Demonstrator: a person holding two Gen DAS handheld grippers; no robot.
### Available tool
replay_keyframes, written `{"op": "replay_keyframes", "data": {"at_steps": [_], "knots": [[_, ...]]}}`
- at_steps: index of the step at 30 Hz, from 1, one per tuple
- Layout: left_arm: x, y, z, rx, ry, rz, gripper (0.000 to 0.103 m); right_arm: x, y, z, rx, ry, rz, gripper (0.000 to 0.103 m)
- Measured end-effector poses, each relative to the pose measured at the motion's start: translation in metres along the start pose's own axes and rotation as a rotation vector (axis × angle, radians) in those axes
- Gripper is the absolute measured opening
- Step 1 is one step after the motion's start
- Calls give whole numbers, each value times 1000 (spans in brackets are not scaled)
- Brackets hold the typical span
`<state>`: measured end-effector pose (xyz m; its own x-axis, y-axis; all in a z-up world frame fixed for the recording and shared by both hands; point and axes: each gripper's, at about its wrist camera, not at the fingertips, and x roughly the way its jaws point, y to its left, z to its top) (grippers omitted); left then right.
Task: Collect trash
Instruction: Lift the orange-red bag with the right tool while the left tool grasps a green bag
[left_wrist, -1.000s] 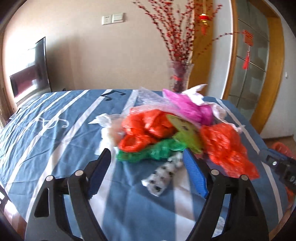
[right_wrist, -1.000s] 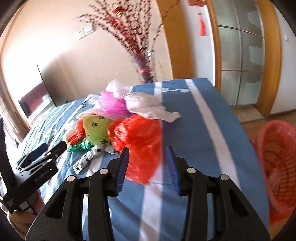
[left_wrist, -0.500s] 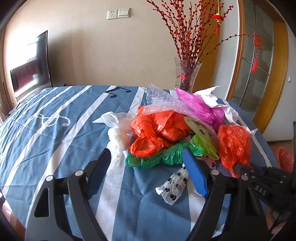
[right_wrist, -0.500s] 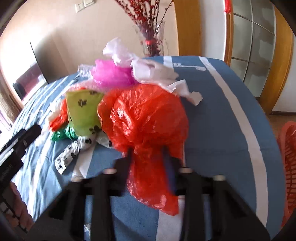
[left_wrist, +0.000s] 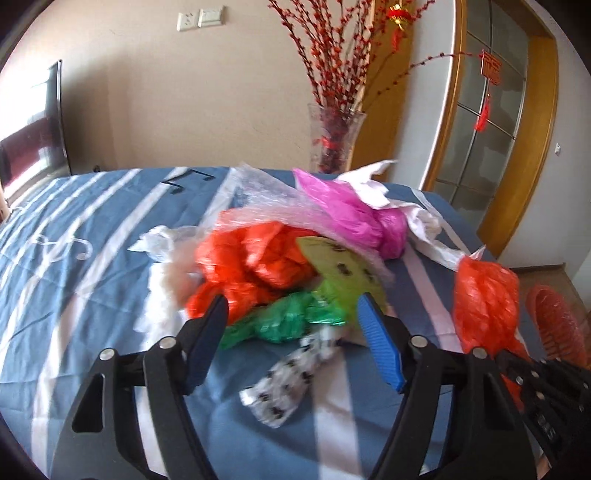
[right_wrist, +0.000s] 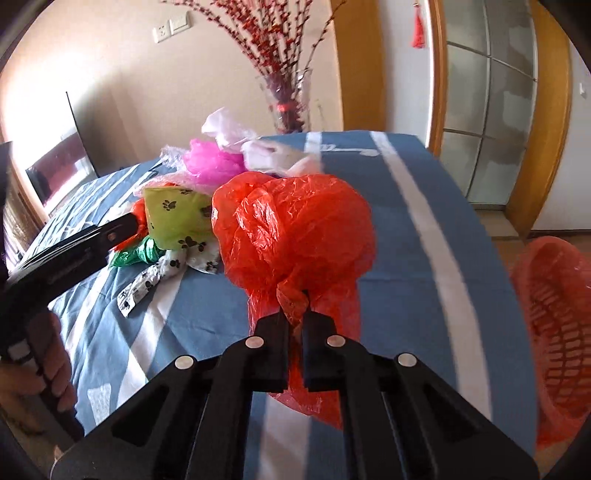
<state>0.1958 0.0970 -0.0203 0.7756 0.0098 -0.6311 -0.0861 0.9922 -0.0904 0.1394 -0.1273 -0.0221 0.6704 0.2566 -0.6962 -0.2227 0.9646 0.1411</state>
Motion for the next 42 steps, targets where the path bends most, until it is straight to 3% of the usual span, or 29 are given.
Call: {"op": "replay_keyframes", "data": {"at_steps": [9,14,28,42], "knots": [[40,-17,8,-22,87,-20,50,-18,-27,-6,27,-12,-64,5],[47,-18,12,-35,104,-60,5,-18,-36,-8,45,-8,-79,5],[-35,-30,5,34,-26,-191,2,-46,-58,-18,82,-60,-120,5],[-99,-89,-2,146,-101,-359,2,-84,-94,-27,156,-122,-173,5]]}}
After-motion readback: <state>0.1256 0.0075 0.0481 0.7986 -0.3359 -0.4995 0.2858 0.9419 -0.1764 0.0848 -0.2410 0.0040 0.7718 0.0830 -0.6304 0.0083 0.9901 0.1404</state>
